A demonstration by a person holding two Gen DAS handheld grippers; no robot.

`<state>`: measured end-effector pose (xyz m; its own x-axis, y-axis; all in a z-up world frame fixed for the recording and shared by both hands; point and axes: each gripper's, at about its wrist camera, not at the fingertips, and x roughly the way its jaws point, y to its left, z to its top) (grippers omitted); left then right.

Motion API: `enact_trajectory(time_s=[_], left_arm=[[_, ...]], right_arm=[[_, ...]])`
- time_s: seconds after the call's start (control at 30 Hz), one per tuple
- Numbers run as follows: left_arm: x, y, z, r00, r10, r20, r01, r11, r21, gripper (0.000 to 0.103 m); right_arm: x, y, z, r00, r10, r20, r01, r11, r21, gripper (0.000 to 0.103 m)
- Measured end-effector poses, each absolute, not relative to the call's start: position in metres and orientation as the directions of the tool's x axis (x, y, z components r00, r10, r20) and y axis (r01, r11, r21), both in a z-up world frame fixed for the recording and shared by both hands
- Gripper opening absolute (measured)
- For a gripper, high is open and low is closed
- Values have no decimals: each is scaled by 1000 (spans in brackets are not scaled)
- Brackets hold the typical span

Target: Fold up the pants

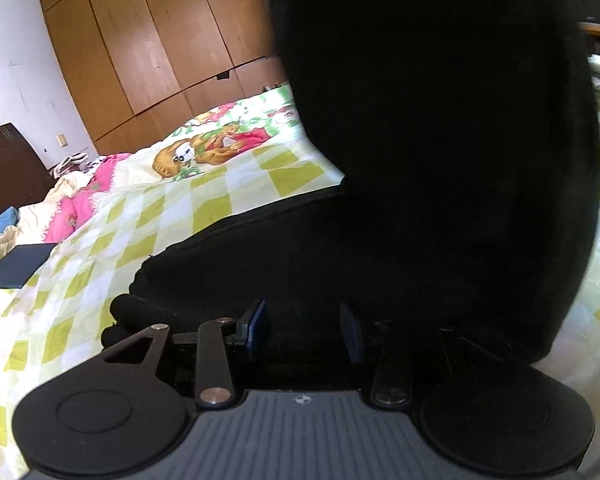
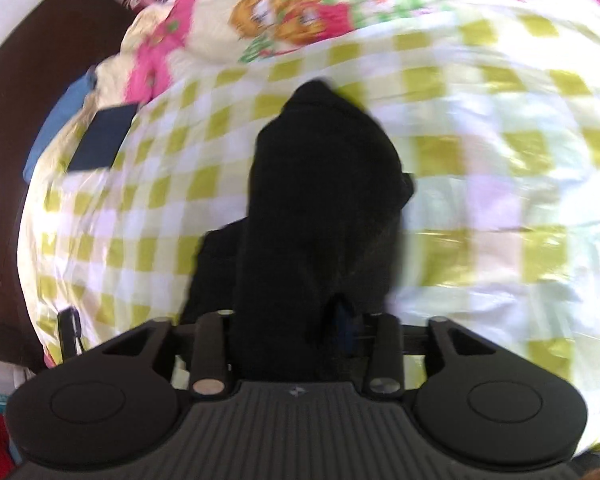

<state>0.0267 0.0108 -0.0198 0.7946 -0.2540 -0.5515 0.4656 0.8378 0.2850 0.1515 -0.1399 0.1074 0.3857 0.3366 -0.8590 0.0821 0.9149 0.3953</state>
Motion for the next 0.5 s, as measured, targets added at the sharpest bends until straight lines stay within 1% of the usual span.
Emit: enact_trajectory(time_s=[0.1, 0.13, 0.17, 0.27, 0.33, 0.4, 0.47, 0.5], left_arm=[[32, 20, -17, 776, -298, -556, 479, 852, 211, 54], [34, 24, -16, 769, -312, -558, 480, 858, 182, 54], [36, 29, -14, 763, -327, -558, 481, 864, 152, 54], [39, 42, -14, 743, -338, -577, 467, 880, 85, 55], [37, 50, -9, 741, -362, -566, 469, 882, 51, 55], [32, 60, -5, 736, -375, -563, 469, 883, 26, 55], [31, 74, -1, 721, -401, -565, 460, 887, -42, 56], [30, 81, 1, 713, -412, -568, 453, 888, -76, 58]], right_arm=[[165, -88, 99, 359, 344, -868, -6, 930, 367, 52], [166, -75, 93, 345, 371, -862, -33, 923, 384, 52], [166, -64, 87, 320, 410, -854, -54, 908, 415, 50], [154, -56, 81, 311, 456, -834, -82, 887, 455, 50], [143, -65, 84, 350, 431, -832, -92, 899, 427, 50], [133, -80, 86, 390, 379, -839, -100, 923, 371, 54], [126, -90, 85, 406, 333, -851, -108, 942, 317, 58], [123, -94, 83, 406, 314, -858, -108, 949, 296, 59]])
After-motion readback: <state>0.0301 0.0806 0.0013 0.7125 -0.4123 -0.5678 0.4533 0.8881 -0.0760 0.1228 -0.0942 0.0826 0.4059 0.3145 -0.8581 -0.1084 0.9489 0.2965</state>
